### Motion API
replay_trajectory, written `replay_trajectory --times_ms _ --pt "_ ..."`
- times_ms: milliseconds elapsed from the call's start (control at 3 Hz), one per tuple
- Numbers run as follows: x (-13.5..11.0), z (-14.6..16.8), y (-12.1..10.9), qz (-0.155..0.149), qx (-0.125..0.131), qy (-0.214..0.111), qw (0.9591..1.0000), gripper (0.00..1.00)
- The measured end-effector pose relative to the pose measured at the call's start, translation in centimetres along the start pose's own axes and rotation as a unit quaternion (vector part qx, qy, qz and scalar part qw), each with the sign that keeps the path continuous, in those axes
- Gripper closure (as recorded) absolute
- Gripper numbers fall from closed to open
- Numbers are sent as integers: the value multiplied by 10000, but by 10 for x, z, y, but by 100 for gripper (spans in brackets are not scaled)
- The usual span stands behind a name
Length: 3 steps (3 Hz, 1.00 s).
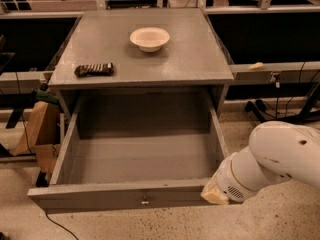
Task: Close top drawer
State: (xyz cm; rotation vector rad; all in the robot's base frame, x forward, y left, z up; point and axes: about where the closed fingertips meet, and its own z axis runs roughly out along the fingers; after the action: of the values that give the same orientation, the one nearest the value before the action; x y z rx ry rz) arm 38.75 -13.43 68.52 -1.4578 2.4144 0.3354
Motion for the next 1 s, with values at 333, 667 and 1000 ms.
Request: replay_trajectory --times_ms 333,667,1000 --pt "-21 1 -9 -532 40 -115 9985 11" --pt "-19 0 -6 -533 40 -115 9985 0" --pt "-30 5 -10 -731 16 -190 9971 0"
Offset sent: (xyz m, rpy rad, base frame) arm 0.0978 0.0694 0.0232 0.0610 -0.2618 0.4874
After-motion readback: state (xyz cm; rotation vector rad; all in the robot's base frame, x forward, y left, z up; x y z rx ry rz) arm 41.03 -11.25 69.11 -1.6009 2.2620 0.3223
